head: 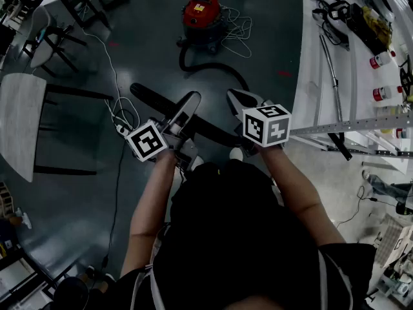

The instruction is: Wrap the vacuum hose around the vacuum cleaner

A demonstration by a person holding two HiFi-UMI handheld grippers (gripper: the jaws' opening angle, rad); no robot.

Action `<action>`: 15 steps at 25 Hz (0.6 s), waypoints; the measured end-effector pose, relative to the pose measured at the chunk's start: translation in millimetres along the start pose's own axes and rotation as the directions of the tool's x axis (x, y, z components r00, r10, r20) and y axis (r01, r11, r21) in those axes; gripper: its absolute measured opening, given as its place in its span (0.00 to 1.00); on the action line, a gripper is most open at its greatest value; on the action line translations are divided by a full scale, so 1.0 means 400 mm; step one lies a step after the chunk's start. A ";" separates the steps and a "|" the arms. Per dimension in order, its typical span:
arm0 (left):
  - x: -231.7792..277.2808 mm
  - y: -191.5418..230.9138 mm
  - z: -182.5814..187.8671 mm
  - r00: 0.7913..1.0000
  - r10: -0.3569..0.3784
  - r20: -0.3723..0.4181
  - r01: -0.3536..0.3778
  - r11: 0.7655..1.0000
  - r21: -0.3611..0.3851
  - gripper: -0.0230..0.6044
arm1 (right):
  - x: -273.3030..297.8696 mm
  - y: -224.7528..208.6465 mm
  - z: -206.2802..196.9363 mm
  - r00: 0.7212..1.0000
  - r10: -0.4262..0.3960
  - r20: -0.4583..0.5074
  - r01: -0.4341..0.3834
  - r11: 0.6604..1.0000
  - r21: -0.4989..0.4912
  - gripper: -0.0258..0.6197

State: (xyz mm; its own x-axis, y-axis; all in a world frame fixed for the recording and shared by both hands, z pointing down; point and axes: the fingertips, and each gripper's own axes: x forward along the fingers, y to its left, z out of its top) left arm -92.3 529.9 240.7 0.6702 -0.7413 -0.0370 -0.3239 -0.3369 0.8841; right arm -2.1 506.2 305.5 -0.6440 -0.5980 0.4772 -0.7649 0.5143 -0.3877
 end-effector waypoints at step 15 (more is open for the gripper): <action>0.002 0.001 -0.007 1.000 -0.010 -0.015 0.009 1.000 -0.021 0.23 | 0.001 -0.003 -0.009 1.000 -0.009 -0.007 0.009 1.000 0.010 0.04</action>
State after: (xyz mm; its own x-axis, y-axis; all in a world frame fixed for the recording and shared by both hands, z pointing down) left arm -90.3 530.8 242.4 0.6834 -0.7290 -0.0384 -0.3036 -0.3317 0.8932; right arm -1.2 507.8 309.0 -0.6369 -0.5981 0.4865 -0.7708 0.5024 -0.3916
